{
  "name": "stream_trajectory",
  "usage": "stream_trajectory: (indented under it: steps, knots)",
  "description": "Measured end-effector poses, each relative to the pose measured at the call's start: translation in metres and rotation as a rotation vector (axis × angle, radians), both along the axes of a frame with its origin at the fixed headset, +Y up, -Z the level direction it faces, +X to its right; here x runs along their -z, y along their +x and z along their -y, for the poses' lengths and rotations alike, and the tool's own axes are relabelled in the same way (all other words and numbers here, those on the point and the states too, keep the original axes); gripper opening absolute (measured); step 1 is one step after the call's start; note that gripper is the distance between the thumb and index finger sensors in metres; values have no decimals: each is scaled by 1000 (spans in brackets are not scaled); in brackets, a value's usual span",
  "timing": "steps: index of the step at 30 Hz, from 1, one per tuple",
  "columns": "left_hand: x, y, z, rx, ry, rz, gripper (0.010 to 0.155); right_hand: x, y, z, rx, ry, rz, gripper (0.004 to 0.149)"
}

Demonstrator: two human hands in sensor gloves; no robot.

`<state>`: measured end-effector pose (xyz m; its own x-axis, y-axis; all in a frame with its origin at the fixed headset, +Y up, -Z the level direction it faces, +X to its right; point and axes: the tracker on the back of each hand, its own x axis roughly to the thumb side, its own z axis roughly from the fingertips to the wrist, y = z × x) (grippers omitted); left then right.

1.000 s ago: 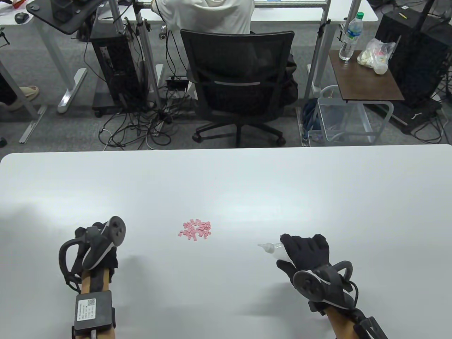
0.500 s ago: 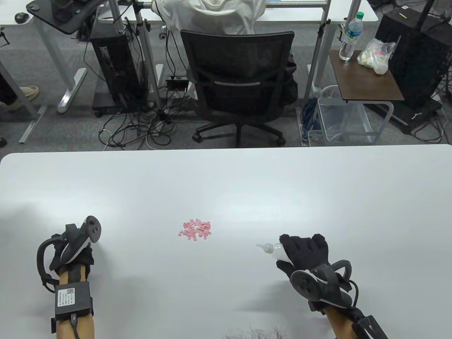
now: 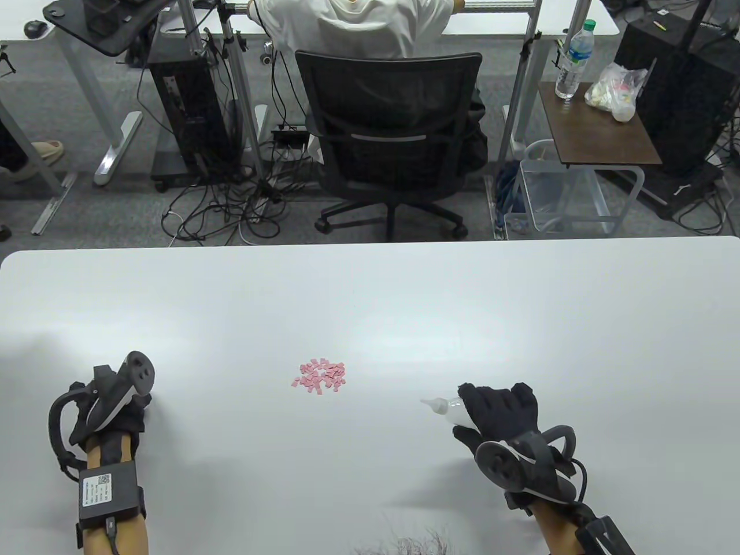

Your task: Squeeze empty conical bottle to blow paper scraps with air puff

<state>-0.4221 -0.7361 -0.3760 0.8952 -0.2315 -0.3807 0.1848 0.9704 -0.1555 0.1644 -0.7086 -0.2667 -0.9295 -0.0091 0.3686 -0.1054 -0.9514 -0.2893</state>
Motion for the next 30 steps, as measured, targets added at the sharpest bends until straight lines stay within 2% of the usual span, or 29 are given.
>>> stream_trajectory:
  steps: [3,8,11,15,19,22,26,30]
  knots:
    - [-4,1,-11,-5,26,2,69,0,1,0,3,-2,6,71]
    - [-16,20,-33,23,136,53,73,4,3,0,-6,-12,35,71]
    - [-31,46,-47,16,244,75,71,6,5,2,-53,-17,61,72]
    - [-54,89,-54,-97,374,112,71,7,7,1,-51,6,72,76]
    - [-78,125,-56,-109,442,206,71,7,7,1,-51,7,72,76]
    - [-94,141,-50,-117,477,261,71,8,5,0,-101,-2,68,73]
    - [-104,144,-41,-122,454,290,71,18,-7,2,-230,-59,124,68]
    - [-106,136,-42,-130,464,302,72,40,-31,7,-321,-21,78,71]
